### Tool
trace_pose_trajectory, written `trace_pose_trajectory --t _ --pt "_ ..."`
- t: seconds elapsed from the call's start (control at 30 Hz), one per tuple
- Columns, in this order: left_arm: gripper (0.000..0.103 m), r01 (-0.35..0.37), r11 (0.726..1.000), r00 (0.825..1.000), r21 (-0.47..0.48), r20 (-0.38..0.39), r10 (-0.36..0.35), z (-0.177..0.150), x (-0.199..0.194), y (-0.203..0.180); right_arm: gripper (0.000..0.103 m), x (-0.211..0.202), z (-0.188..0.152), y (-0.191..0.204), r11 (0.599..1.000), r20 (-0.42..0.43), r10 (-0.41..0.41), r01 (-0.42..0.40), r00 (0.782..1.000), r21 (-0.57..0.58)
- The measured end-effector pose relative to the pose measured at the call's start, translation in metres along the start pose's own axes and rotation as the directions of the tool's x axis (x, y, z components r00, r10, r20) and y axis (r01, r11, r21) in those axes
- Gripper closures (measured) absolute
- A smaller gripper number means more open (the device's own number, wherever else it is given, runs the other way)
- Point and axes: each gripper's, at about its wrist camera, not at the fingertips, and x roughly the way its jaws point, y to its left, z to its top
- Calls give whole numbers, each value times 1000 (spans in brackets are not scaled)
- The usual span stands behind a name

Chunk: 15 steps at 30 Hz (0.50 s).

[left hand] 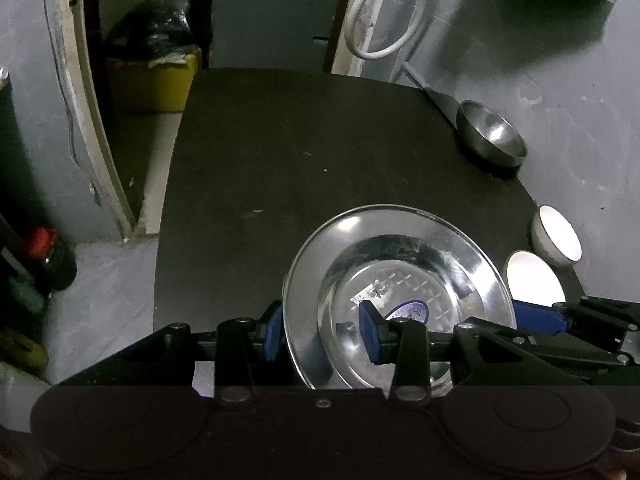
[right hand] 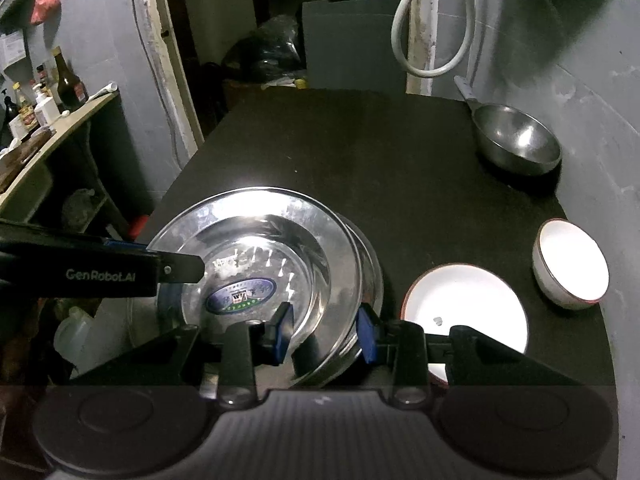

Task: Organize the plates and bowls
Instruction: 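Carry the plate over the steel basin and lower it inside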

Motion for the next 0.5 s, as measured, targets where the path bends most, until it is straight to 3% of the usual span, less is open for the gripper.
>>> trace_pose_trajectory --t 0.5 --pt "60 -53 994 999 90 10 53 5 10 -19 64 1 -3 6 998 4 -43 43 999 -41"
